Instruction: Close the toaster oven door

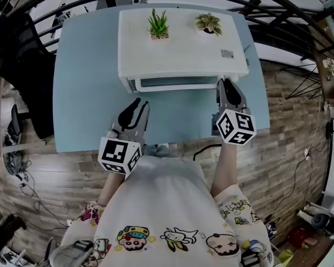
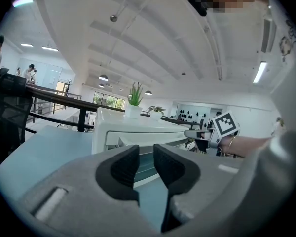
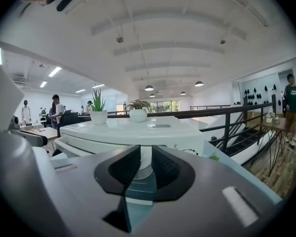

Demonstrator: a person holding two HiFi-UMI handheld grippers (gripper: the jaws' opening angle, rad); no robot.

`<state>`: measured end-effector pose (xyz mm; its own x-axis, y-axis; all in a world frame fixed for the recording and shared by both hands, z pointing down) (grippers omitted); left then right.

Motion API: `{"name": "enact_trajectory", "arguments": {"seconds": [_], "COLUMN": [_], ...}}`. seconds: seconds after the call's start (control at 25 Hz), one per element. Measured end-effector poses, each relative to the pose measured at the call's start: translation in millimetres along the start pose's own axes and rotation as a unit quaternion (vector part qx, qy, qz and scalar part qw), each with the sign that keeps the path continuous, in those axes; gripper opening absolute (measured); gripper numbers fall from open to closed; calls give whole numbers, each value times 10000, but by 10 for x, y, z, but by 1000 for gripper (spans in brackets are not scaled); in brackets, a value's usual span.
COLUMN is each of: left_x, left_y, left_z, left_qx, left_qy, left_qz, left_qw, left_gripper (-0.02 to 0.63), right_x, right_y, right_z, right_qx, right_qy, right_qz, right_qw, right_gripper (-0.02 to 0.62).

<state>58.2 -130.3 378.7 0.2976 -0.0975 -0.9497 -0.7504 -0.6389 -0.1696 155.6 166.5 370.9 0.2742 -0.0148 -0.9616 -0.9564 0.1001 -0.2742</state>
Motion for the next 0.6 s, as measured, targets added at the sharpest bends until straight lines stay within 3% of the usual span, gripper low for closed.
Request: {"name": "enact_trajectory", "arguments": {"seconds": [0.6], "left_x": [30], "left_y": [-13], "left_z": [77], "left_qx": [-43], "left_qy": [-60], "left_qz": [33], "left_qw": [10000], "left_gripper": [84], "right_x": [-151], "right_y": [400], "right_z": [-7], "right_qx": [500], "right_qy": [165], "right_qz": [26], "right_qw": [9986], "right_gripper": [95]}}
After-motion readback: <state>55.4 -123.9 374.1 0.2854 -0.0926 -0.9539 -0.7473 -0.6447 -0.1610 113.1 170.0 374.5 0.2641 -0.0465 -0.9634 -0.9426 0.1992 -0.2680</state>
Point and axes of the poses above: the fingertips, and each gripper's own axes: y backward along the fingers, z to its right, x out of its top, the point moved 8 cm from there along y, backward along the fingers, and after that the axes turned 12 degrees about -x, right-handed, at the moved point
